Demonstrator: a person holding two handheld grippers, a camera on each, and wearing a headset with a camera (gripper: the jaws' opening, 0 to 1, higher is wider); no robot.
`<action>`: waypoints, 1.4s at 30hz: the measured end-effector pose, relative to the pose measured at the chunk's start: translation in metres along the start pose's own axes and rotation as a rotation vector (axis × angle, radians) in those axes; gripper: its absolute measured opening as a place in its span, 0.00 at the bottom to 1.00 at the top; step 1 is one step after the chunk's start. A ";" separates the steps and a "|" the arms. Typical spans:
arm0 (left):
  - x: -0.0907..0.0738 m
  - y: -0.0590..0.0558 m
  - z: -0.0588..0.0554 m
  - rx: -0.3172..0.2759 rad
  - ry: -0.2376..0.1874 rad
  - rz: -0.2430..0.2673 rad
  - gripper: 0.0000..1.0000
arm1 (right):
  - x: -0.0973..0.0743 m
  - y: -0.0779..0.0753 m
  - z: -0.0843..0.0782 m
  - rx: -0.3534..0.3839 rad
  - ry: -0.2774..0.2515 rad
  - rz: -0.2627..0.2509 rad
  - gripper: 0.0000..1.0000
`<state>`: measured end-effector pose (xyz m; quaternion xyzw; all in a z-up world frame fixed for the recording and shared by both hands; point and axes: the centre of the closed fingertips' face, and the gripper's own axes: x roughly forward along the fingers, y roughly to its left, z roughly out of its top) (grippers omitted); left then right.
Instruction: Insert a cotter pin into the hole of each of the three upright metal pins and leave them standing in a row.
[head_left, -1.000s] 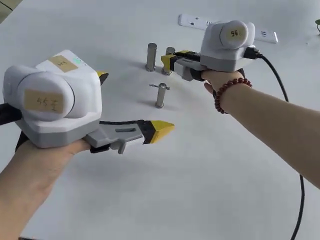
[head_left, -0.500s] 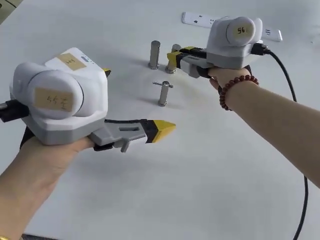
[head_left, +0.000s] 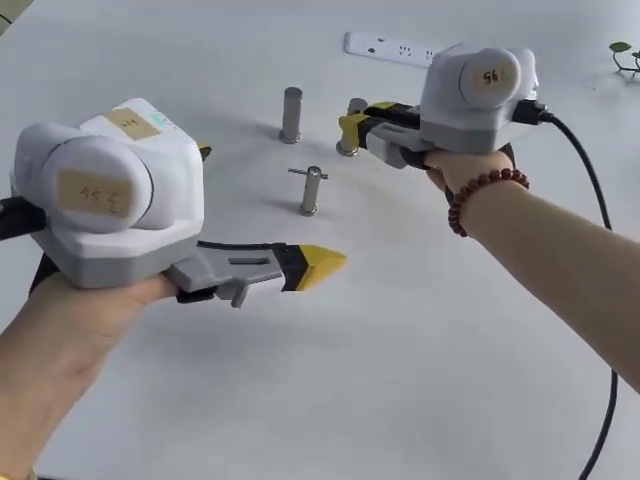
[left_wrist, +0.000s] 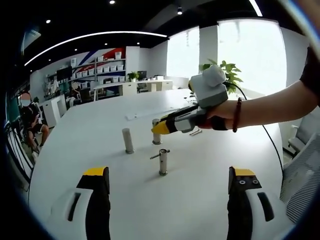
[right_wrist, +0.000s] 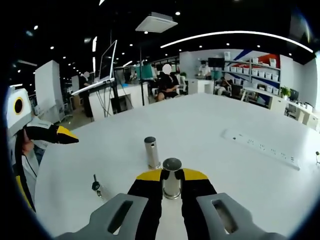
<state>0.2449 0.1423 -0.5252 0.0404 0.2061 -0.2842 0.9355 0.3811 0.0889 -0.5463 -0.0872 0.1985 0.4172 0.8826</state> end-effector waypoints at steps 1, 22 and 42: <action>0.000 0.000 0.001 0.004 -0.002 0.000 0.99 | -0.005 0.001 -0.001 -0.003 0.001 -0.004 0.08; -0.003 -0.017 0.004 0.029 0.001 -0.076 0.99 | -0.061 0.037 -0.036 -0.018 0.053 -0.004 0.08; -0.002 -0.022 0.001 0.049 0.013 -0.109 0.99 | -0.070 0.069 -0.053 -0.034 0.067 0.003 0.08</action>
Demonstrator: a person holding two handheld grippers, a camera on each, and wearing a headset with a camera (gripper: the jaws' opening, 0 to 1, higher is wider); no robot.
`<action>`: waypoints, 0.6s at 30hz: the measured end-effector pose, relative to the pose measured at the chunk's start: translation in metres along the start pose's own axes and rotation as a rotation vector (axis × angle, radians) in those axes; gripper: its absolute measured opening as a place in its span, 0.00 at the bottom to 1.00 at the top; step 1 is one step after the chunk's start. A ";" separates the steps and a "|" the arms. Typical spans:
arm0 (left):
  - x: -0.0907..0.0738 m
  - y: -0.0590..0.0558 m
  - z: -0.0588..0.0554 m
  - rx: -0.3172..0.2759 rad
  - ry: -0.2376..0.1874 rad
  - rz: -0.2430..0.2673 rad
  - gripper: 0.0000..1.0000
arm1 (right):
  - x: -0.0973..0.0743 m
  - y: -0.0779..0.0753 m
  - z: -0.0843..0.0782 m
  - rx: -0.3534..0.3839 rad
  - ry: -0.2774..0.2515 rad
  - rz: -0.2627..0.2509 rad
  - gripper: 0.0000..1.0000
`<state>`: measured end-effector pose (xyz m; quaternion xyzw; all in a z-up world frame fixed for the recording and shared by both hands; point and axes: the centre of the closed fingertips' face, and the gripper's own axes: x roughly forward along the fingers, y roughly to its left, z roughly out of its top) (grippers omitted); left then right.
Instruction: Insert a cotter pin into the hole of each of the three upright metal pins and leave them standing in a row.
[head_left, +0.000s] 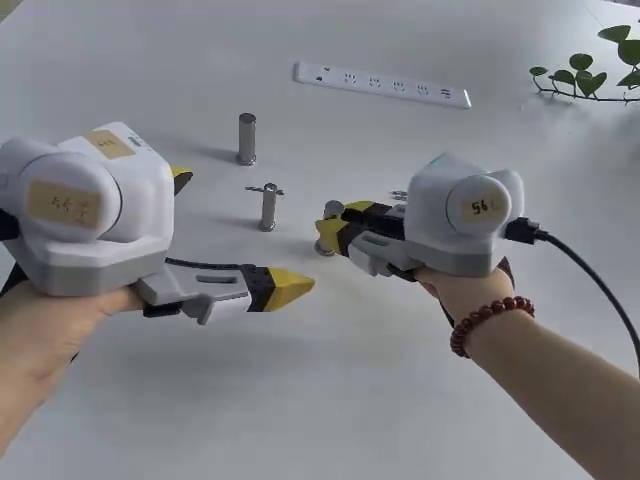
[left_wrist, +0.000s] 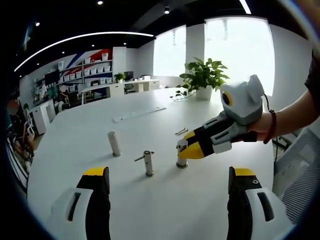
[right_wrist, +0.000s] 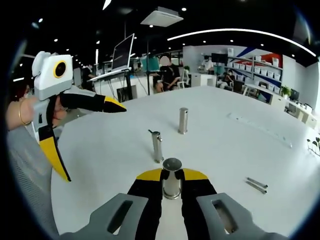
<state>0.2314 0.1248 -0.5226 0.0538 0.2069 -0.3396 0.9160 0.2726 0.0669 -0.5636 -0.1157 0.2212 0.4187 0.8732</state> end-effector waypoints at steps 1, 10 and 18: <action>0.000 0.000 0.000 -0.001 0.000 -0.001 0.99 | 0.000 0.000 -0.002 0.001 0.002 -0.001 0.08; 0.001 -0.003 -0.001 0.004 0.006 -0.011 0.99 | -0.002 0.001 -0.009 -0.012 0.009 -0.008 0.08; 0.001 -0.004 -0.003 0.008 0.014 -0.016 0.99 | -0.003 0.000 -0.009 0.023 -0.003 -0.035 0.08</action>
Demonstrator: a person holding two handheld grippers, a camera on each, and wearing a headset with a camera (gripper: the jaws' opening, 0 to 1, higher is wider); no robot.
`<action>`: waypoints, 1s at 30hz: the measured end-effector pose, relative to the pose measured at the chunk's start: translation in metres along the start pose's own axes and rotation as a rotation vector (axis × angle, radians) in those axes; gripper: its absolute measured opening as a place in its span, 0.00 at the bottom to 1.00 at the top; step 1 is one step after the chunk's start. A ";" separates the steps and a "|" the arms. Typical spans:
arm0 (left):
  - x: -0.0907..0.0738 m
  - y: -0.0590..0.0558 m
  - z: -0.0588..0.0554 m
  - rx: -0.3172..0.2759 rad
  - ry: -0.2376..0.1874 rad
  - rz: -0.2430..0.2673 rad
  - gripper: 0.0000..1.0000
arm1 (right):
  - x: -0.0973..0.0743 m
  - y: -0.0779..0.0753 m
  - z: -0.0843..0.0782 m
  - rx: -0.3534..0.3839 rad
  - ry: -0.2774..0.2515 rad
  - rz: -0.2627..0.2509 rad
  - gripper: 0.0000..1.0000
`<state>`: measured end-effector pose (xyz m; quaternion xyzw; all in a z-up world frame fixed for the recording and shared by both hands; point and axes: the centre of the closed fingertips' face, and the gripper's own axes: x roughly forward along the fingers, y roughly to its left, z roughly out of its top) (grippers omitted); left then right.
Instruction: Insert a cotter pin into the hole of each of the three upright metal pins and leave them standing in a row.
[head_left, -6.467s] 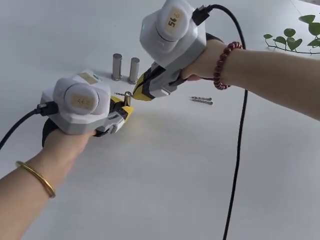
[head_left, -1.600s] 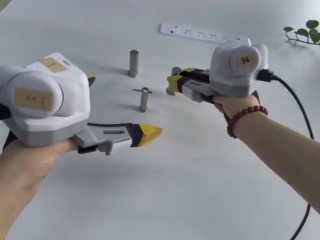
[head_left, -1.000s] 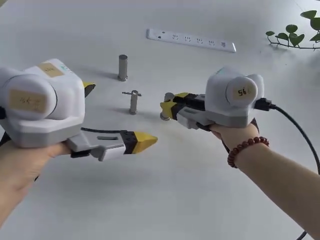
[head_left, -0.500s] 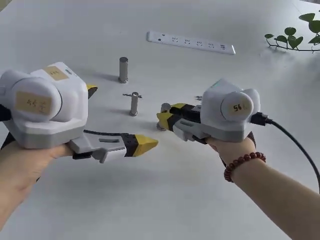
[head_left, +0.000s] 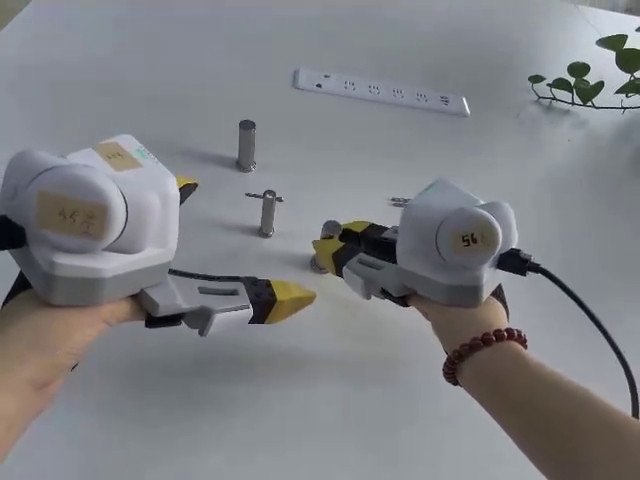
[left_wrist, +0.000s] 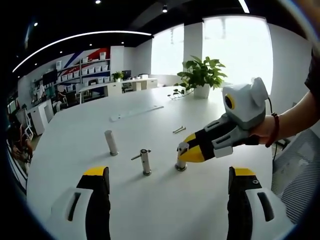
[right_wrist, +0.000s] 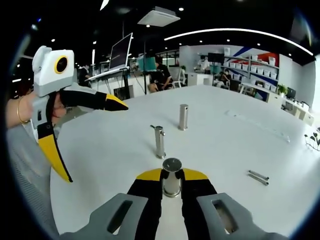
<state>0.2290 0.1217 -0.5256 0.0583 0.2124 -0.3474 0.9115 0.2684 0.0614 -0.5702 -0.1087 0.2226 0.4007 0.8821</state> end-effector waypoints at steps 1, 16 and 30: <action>0.000 0.000 0.000 0.001 0.001 0.000 0.99 | 0.000 0.000 0.000 0.003 -0.001 -0.004 0.08; 0.000 0.000 -0.002 0.003 0.011 0.006 0.99 | -0.003 0.000 0.003 0.118 -0.037 -0.015 0.15; -0.001 0.002 0.001 -0.016 -0.004 0.015 0.99 | -0.034 -0.004 0.016 0.089 -0.054 0.005 0.23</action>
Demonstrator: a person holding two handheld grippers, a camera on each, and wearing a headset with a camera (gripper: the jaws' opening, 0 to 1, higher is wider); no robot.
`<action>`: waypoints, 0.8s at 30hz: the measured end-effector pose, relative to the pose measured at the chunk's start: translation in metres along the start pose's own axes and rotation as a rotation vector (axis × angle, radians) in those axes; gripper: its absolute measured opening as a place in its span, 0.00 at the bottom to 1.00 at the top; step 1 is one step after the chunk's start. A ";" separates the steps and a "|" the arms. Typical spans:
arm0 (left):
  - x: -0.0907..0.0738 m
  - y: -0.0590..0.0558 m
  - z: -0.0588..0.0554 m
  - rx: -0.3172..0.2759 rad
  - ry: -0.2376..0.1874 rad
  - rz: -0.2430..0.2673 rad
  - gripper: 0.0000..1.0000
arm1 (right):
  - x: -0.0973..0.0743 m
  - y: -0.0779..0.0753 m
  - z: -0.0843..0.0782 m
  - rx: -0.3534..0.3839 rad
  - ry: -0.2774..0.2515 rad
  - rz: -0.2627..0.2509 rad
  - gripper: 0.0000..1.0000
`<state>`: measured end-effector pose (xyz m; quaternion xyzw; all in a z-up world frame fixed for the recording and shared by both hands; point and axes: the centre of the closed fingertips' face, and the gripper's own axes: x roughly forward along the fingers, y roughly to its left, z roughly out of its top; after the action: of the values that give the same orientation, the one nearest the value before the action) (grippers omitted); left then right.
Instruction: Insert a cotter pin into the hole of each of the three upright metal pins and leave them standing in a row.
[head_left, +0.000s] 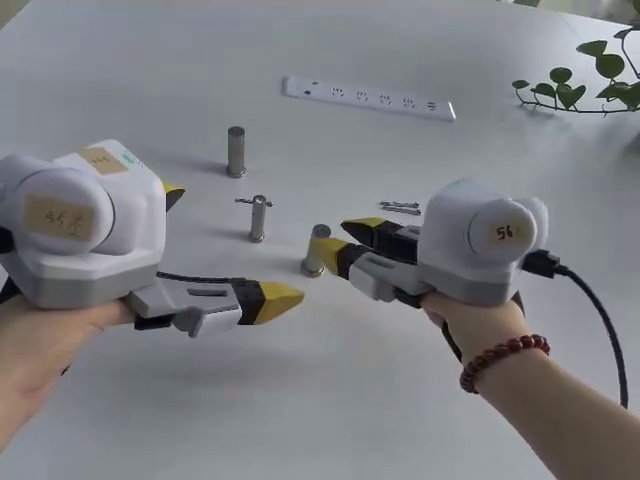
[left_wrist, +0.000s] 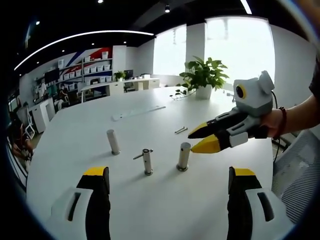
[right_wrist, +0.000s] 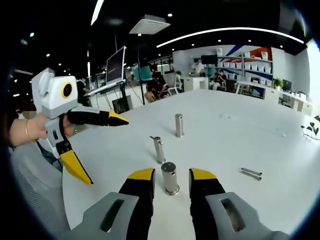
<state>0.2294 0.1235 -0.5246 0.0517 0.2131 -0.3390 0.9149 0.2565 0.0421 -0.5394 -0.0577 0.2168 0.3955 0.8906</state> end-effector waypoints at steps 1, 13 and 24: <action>0.000 0.000 0.000 -0.002 -0.001 0.001 0.99 | -0.002 0.000 0.001 -0.009 0.002 0.004 0.23; -0.002 0.004 0.005 0.012 -0.018 0.029 0.99 | -0.026 -0.023 0.005 -0.075 0.030 0.003 0.22; -0.004 0.006 0.006 0.034 -0.017 0.046 0.98 | -0.031 -0.057 -0.004 -0.160 0.155 -0.006 0.20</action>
<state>0.2332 0.1292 -0.5177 0.0691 0.1983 -0.3218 0.9232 0.2786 -0.0188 -0.5336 -0.1598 0.2525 0.4032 0.8649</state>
